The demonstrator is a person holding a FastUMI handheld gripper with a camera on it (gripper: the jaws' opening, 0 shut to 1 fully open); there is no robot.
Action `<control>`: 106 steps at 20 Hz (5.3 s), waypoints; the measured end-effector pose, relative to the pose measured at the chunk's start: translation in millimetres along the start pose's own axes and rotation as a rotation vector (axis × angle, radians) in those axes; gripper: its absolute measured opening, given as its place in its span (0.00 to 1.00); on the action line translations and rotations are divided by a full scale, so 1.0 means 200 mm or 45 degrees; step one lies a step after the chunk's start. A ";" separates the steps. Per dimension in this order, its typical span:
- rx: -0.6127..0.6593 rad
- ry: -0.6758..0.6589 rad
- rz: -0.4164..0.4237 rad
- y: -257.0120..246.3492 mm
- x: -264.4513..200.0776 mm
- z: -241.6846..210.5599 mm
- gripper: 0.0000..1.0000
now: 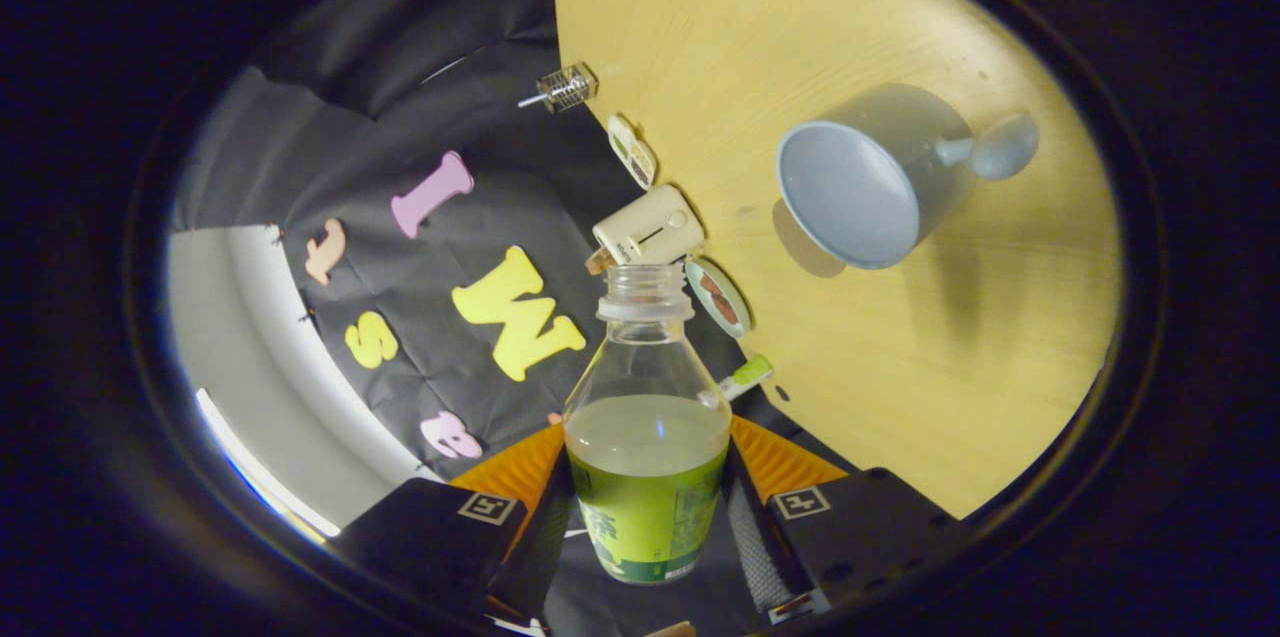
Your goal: Take the bottle from table, then pour the juice into the cup, finally place the bottle on the coaster
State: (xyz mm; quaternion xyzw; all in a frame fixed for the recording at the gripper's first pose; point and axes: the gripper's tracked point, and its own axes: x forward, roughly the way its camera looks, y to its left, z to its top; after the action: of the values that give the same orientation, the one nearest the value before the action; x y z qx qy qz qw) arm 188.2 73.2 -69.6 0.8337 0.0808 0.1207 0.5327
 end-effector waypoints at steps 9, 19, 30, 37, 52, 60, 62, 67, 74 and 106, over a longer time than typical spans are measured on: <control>-0.624 0.010 -0.170 0.09 -0.08 -0.12 0.77; -1.670 -0.101 -0.260 0.22 -0.11 0.09 0.78; -2.590 -0.168 -0.498 0.11 0.21 0.18 0.80; -2.655 -0.168 -0.531 -0.02 0.52 0.16 0.81; -2.536 -0.288 -0.635 -0.25 0.84 0.55 0.81; -2.519 -0.311 -0.602 -0.29 0.79 0.57 0.82; -2.529 -0.303 -0.659 -0.33 0.78 0.60 0.83; -2.581 -0.300 -0.693 -0.34 0.74 0.58 0.89; -2.581 -0.270 -0.660 -0.30 0.68 0.52 0.99; -2.630 -0.482 -0.494 0.34 -0.62 -0.07 1.00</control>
State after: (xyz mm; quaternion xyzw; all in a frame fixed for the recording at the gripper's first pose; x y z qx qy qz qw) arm 65.4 23.3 -16.7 -0.0436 -0.0133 -0.0877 0.9951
